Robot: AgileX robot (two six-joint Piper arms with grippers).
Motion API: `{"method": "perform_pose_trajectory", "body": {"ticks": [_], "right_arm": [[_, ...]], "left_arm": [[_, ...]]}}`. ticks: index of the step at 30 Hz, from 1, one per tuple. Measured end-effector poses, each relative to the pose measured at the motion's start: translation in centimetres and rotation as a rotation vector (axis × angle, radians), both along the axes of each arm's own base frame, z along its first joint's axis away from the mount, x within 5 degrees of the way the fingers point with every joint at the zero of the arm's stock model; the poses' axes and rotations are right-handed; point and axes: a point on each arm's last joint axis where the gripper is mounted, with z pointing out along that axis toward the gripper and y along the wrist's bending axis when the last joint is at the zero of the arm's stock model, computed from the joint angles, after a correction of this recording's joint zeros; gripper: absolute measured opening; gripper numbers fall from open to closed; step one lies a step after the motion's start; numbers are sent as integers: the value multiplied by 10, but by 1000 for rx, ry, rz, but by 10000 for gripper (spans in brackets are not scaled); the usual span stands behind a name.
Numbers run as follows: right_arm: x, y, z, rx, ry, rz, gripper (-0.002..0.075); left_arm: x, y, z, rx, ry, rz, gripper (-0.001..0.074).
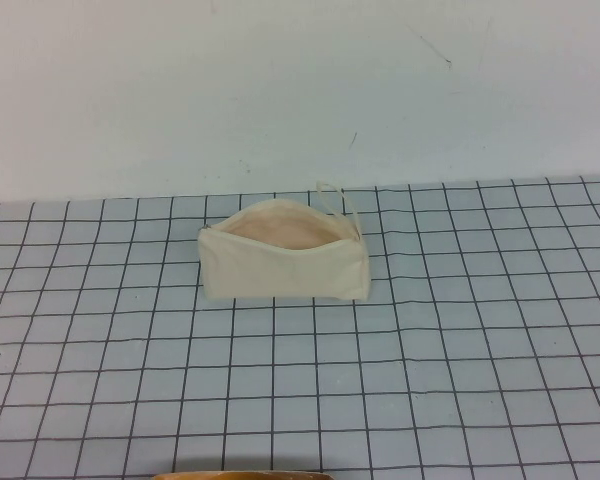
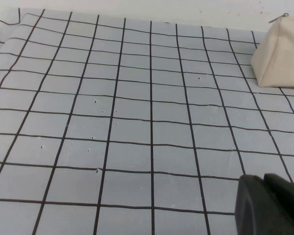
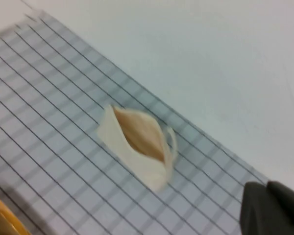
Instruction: Put eraser into pencil case
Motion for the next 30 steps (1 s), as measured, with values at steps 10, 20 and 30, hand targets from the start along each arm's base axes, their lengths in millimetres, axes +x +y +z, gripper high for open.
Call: {"method": "perform_pose_trajectory", "body": {"ticks": [10,20,30], "right_arm": [[-67,-95,-67,-15,-101,-198,-1],[-121,-143,-158,76,-366,-451,-1],[-148,-147,-268,225,-304,-640,-1]], "left_arm": [[0,0,0,0,0,0,-1],[0,0,0,0,0,0,-1],[0,0,0,0,0,0,-1]]}}
